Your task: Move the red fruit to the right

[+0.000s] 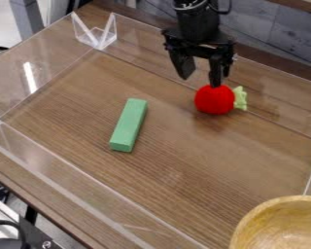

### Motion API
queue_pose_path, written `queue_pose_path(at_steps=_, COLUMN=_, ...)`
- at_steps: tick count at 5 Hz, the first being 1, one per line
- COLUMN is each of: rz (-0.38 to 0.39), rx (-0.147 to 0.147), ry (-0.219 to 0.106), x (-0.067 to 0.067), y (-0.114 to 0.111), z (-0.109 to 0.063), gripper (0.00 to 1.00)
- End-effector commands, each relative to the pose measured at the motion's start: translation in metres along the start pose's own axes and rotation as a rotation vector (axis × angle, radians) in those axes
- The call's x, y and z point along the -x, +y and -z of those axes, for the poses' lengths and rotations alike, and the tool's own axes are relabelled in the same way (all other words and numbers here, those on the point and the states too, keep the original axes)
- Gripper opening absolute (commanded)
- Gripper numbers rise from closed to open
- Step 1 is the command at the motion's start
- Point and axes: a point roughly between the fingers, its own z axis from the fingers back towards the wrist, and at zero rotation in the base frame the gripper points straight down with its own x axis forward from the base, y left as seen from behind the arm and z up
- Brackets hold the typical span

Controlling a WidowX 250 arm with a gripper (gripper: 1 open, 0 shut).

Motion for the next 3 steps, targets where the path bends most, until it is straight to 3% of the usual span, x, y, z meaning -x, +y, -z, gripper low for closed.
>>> queue_pose_path(at_steps=1, rz=-0.001, rx=-0.016, ry=-0.045, x=-0.016, y=-0.007, z=-0.005, gripper=1.00)
queue_pose_path(at_steps=3, rz=0.105, rx=-0.004, ry=-0.010, x=-0.006, y=-0.011, z=0.007, gripper=1.00)
